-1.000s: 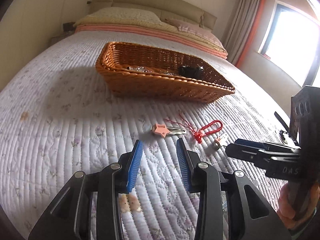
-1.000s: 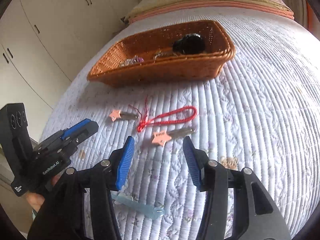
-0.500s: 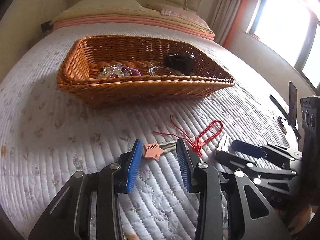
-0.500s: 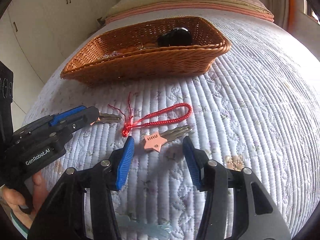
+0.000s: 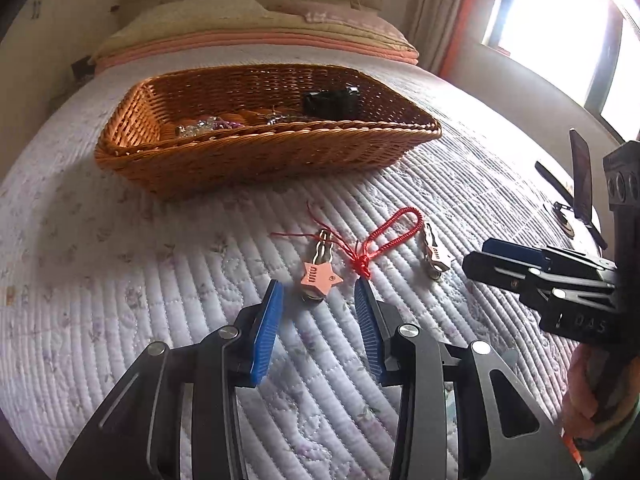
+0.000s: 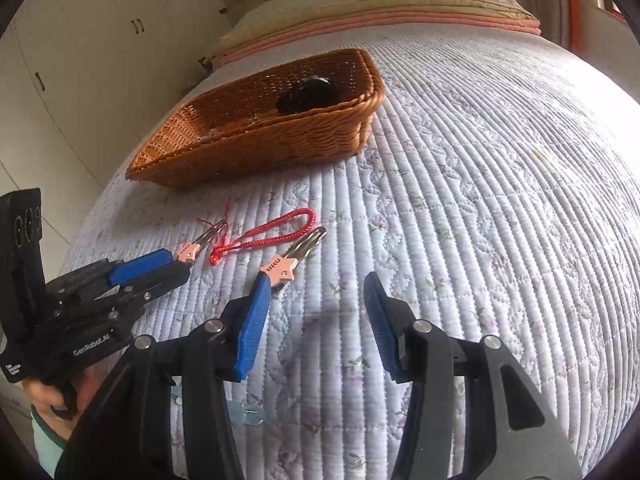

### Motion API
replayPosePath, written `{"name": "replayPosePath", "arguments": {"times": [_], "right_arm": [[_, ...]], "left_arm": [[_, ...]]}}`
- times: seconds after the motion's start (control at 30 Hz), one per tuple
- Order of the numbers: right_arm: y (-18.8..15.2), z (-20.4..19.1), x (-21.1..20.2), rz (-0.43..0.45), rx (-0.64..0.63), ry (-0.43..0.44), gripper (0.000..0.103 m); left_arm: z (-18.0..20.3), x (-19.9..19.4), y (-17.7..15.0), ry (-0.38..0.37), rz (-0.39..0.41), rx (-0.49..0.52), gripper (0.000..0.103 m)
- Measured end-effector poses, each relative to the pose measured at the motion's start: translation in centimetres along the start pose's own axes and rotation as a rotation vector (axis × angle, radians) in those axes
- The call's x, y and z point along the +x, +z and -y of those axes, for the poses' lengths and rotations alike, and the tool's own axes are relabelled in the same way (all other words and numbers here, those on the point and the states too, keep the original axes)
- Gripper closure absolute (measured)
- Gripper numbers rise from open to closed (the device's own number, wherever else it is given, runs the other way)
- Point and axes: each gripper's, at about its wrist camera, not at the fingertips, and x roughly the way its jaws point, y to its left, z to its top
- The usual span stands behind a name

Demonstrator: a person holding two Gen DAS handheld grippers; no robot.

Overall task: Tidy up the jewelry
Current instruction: 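Grasp the pink star key with the left tool, then carry the pink star key into the basket and open the left tool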

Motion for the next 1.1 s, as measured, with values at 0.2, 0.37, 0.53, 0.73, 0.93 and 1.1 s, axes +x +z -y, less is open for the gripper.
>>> {"name": "replayPosePath", "arguments": {"times": [0.2,0.37,0.53,0.73,0.93,1.1], "right_arm": [[0.5,-2.8,2.1,-0.002,-0.048,-0.079,0.058],[0.3,-3.7,3.0,-0.005,-0.112,-0.168,0.067],[-0.6,-2.8,1.7,0.005,-0.155,-0.151,0.083],[-1.1,-0.2,-0.1,0.018,-0.158,-0.082,0.083],[-1.4,0.0,-1.5,0.045,-0.167,-0.048,0.083],[0.1,-1.5,-4.6,0.122,-0.2,-0.016,0.083]], "left_arm": [[0.3,1.4,0.9,-0.008,-0.025,0.018,0.067],[0.7,1.7,0.8,0.032,-0.02,0.036,0.077],[0.8,1.1,0.4,0.073,-0.006,0.031,0.082],[0.3,-0.1,-1.0,0.103,-0.005,-0.035,0.082],[0.1,-2.4,-2.2,0.087,0.066,-0.076,0.082],[0.5,-6.1,-1.2,0.074,0.182,-0.089,0.082]]}}
